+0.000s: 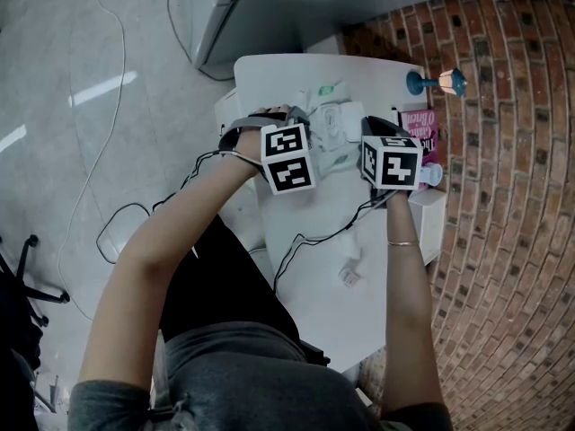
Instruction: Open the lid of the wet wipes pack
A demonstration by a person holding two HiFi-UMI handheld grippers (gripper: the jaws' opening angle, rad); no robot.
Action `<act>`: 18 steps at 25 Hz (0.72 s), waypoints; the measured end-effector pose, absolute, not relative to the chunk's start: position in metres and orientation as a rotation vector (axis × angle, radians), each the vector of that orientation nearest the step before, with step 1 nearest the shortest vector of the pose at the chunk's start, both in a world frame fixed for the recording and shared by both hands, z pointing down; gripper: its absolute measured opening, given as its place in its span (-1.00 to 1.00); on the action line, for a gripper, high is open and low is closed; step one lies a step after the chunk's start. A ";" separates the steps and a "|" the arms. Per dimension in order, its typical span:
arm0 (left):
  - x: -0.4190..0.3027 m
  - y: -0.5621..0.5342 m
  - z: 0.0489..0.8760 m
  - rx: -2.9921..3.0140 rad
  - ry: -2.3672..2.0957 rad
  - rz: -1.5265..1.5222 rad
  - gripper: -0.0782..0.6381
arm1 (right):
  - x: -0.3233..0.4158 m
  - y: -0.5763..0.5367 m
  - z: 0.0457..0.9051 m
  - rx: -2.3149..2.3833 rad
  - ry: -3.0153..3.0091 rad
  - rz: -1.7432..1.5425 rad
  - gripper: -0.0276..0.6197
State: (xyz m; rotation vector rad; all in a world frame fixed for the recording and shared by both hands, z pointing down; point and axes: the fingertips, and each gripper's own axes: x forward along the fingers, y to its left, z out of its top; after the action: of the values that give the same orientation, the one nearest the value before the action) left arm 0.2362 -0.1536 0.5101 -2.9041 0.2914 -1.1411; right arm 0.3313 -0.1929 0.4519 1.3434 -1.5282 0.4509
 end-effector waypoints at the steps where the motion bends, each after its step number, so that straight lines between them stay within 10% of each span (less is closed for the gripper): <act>1: 0.236 -0.153 0.510 -2.903 0.292 -1.142 -0.54 | 0.332 -0.193 0.453 1.346 -1.529 0.456 -0.84; 18: 0.236 -0.153 0.510 -2.895 0.302 -1.137 -0.54 | 0.356 -0.201 0.472 1.374 -1.488 0.454 -0.82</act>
State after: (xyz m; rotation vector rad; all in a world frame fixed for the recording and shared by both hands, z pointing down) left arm 0.2364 -0.1527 0.5102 -2.8949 0.3024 -1.1366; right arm 0.3556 -0.2009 0.4720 1.3737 -1.4875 0.4542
